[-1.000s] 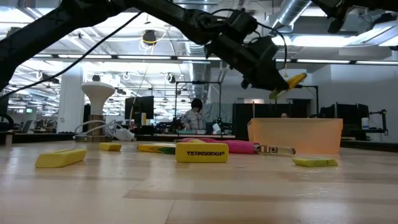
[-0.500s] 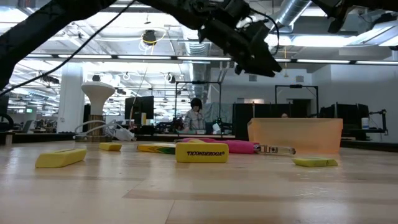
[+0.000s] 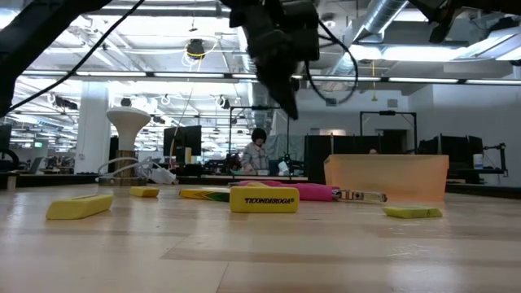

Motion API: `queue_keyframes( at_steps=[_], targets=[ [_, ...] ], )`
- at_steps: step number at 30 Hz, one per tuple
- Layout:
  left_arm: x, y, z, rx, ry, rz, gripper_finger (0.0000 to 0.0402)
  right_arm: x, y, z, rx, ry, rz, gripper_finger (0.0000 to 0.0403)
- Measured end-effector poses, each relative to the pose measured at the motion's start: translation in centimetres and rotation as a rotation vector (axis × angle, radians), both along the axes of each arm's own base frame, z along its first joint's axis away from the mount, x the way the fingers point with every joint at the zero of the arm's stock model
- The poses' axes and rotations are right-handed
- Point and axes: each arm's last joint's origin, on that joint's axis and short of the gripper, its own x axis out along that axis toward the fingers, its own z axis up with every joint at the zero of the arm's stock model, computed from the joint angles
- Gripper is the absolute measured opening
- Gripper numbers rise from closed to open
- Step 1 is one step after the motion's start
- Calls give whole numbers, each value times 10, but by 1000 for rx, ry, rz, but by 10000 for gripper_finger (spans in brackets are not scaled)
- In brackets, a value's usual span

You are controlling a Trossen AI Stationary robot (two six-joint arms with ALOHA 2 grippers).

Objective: Pick & Place School Supplies
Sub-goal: Put the yellow crayon bag into the orange bin

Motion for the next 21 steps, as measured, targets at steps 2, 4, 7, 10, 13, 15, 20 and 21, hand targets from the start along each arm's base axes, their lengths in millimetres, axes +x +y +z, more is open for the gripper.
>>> queue_keyframes(
  at_steps=[2,4,7,10,13,15,20,21],
  targets=[
    [-3,-9,-13,-12,47,-21,166,0,0,0,0,-1,1,225],
    [-7,-18,-28,-20,100,-36,172,0,0,0,0,-1,2,225],
    [-15,-34,-51,-26,189,-61,183,0,0,0,-6,-1,11,225],
    [-24,-49,-69,-32,256,-95,196,0,0,0,-8,-1,13,225],
    [-28,-60,-80,-23,287,-120,210,0,0,0,-8,-1,15,225],
    [-30,-65,-83,-19,292,-132,219,0,1,0,-10,-1,18,225],
    [-30,-73,-89,21,280,-152,239,0,1,0,-15,-4,40,225],
    [-31,-73,-91,25,280,-153,241,0,1,0,-10,-7,44,225]
  ],
)
